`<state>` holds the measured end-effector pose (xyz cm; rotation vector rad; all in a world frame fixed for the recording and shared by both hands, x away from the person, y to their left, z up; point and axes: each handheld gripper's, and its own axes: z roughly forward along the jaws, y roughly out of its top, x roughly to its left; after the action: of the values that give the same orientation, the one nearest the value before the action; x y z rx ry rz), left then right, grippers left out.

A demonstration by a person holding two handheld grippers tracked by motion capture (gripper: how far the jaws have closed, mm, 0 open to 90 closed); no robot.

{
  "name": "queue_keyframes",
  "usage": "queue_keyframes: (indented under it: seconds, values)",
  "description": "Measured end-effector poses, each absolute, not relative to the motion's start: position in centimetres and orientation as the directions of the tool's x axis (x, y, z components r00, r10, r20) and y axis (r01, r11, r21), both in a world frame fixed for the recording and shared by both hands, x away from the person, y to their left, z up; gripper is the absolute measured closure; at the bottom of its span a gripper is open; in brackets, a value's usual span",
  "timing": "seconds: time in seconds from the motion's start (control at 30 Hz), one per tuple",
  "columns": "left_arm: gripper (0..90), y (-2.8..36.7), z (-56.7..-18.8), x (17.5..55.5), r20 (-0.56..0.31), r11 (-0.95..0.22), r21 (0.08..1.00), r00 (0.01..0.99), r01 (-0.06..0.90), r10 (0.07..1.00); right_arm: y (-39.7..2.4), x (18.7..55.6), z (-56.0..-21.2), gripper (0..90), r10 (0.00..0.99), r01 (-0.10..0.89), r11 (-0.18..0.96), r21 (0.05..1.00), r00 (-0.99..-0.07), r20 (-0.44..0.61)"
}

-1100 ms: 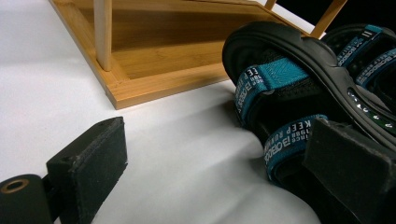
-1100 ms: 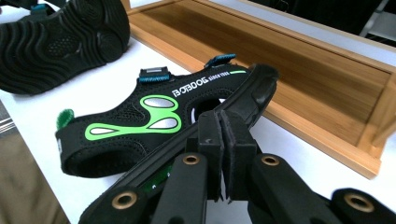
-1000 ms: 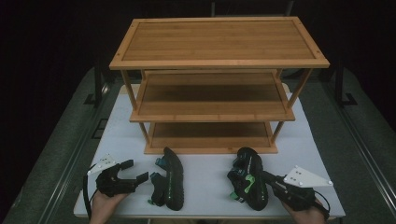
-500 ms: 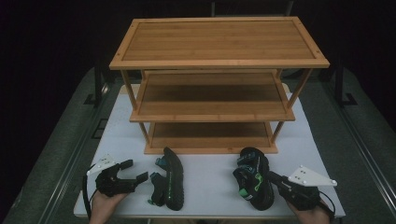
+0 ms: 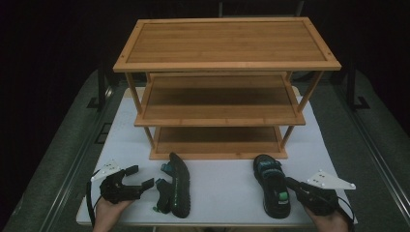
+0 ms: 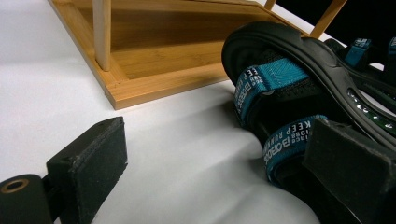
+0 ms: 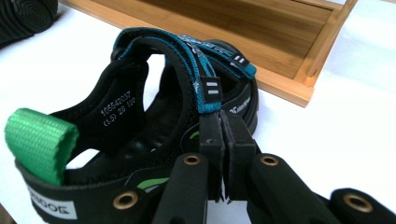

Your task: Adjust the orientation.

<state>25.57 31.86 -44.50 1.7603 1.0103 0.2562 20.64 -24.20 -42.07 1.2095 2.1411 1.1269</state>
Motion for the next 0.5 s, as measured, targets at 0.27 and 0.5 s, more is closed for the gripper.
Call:
queue_keyframes:
  seconds: [0.27, 0.5]
  values:
    - [5.3, 32.0, -44.5, 25.5, -0.284, -0.099, 0.856, 0.621, 0.507, 0.731, -24.5, 20.5, -41.9, 80.1, 0.86, 0.499, 0.272, 0.823, -0.509, 0.024]
    - [5.4, 31.9, -44.3, 25.2, -0.279, -0.109, 0.856, 0.629, 0.505, 0.725, -25.2, 19.9, -41.1, 74.8, 0.859, 0.464, 0.211, 0.86, -0.508, 0.063]
